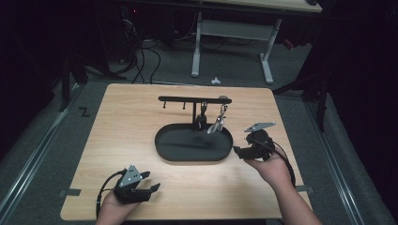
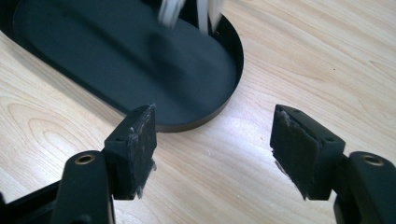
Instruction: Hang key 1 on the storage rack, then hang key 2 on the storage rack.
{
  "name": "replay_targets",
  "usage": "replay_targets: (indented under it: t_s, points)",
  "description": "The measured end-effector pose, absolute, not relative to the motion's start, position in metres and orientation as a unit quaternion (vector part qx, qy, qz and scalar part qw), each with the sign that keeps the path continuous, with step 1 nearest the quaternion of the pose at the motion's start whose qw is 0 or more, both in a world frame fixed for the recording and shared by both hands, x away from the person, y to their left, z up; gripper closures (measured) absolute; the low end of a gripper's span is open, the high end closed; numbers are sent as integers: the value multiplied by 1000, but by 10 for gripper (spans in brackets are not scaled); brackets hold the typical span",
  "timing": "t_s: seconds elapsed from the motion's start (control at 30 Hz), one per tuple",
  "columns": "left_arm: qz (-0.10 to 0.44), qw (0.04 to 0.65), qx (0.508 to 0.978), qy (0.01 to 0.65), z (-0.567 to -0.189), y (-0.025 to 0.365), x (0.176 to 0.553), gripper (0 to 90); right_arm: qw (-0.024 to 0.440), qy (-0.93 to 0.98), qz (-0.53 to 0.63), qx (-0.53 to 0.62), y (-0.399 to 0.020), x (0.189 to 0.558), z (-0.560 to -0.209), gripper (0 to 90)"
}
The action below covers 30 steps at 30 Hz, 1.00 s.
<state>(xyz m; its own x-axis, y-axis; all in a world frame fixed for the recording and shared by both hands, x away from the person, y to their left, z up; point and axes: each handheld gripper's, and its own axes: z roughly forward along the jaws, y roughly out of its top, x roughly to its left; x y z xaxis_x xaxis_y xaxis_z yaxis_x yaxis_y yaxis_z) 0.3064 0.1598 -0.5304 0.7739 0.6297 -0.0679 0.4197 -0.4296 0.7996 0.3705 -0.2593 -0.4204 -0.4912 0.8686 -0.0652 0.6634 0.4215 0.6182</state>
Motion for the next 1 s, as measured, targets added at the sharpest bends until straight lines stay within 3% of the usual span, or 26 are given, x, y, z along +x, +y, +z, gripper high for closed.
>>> replay_targets:
  t_s: [0.43, 0.6, 1.0]
  points:
    - [159, 456, 809, 335, -519, 173, 293, 383, 239, 763, 350, 488, -297, 310, -483, 254]
    - [167, 447, 808, 345, -520, 173, 294, 381, 280, 748, 350, 489, -303, 289, -504, 226]
    - [183, 449, 806, 339, -515, 166, 293, 377, 264, 760, 353, 478, -299, 279, -520, 187]
